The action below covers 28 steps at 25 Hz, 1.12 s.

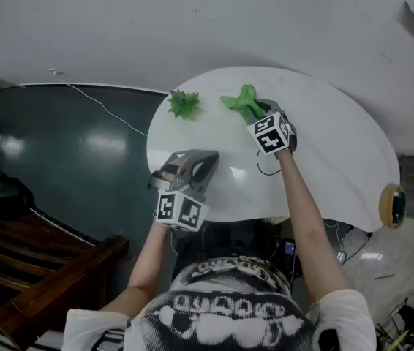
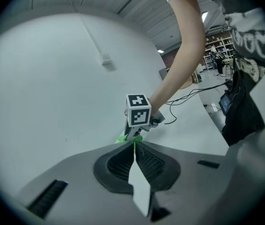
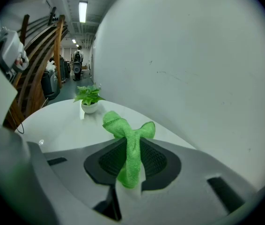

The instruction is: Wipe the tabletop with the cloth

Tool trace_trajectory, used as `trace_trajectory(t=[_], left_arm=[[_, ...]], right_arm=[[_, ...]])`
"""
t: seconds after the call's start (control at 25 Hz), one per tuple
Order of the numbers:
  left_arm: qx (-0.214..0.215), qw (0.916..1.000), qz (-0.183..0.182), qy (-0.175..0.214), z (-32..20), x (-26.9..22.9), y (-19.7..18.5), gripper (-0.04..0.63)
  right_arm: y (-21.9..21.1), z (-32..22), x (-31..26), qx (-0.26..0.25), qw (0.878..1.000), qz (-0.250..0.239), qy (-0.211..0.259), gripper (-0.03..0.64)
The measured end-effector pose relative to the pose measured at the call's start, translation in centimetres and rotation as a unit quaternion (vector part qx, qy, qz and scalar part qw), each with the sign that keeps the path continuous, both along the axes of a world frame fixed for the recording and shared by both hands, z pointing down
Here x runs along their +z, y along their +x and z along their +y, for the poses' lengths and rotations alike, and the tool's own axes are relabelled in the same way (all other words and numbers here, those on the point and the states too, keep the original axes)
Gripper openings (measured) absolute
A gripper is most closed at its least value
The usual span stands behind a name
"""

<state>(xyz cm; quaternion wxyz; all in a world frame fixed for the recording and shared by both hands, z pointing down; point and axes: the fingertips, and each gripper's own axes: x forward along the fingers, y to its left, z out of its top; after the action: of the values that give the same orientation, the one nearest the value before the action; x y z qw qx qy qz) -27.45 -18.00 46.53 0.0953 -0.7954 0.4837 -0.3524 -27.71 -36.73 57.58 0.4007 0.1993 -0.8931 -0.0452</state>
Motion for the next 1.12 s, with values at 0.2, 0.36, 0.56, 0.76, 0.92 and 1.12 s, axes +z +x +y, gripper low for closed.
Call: trace_trajectory(t=[0.2,0.36,0.56,0.76,0.92,1.12], left_arm=[[-0.001,1.0000,-0.004,-0.009,-0.6,0.5,1.7,0.011],[-0.001,0.9999,-0.006,-0.010,-1.9,0.4,4.2,0.011],[0.008,0.9999,-0.001,-0.010,-4.7,0.1,8.9,0.011],[0.017,0.9998,0.000,-0.010,-7.8,0.2,15.2,0.011],[0.025,0.9996,0.001,-0.010,-9.8,0.3,20.8,0.011],[0.033,0.9994,-0.001,-0.008,-11.7,-0.3,27.2,0.011]], right_arm=[[2.7,-0.8,1.3,-0.002,1.000,0.014,-0.001,0.084],[7.2,-2.7,1.7,0.017,1.000,0.018,-0.004,0.085],[15.2,-6.1,2.0,0.052,0.998,0.029,-0.005,0.084],[24.8,-9.9,2.5,0.089,0.995,0.039,-0.007,0.084],[32.9,-12.7,2.6,0.118,0.992,0.046,-0.005,0.084],[42.2,-15.3,3.0,0.148,0.987,0.061,-0.005,0.084]])
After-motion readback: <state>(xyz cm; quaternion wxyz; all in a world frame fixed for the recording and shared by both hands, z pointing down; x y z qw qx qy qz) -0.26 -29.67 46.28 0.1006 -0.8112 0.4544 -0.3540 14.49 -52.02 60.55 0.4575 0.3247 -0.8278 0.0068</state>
